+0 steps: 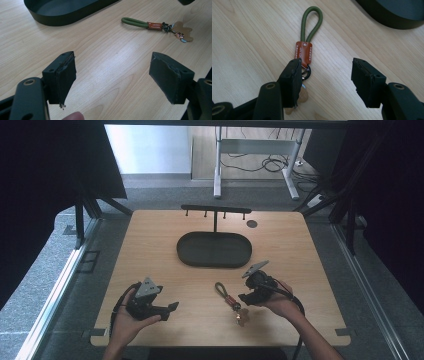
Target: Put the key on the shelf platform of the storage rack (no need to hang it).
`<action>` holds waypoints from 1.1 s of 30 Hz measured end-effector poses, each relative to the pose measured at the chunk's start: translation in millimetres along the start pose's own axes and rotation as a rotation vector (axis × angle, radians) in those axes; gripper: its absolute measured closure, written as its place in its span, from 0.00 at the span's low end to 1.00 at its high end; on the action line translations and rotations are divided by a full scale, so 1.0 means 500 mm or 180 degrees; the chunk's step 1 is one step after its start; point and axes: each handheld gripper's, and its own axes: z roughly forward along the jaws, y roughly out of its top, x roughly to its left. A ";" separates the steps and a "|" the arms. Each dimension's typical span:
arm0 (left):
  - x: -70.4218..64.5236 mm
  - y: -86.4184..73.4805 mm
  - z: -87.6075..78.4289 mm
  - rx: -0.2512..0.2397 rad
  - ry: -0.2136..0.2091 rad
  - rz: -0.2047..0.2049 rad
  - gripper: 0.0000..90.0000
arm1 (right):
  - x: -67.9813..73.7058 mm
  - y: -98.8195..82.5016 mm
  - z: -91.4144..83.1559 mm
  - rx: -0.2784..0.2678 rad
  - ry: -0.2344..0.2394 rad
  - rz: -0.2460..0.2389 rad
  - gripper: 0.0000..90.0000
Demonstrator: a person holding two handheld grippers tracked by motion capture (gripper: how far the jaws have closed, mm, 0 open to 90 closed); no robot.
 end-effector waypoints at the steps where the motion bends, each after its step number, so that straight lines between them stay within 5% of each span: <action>1: 0.000 0.000 0.000 -0.0007 0.0002 -0.0008 0.24 | 0.005 0.005 0.008 0.0023 0.0010 -0.0015 0.47; 33: 0.002 -0.003 0.002 0.0011 -0.0013 -0.0026 0.24 | 0.054 0.039 0.094 0.0391 0.0150 -0.0246 0.49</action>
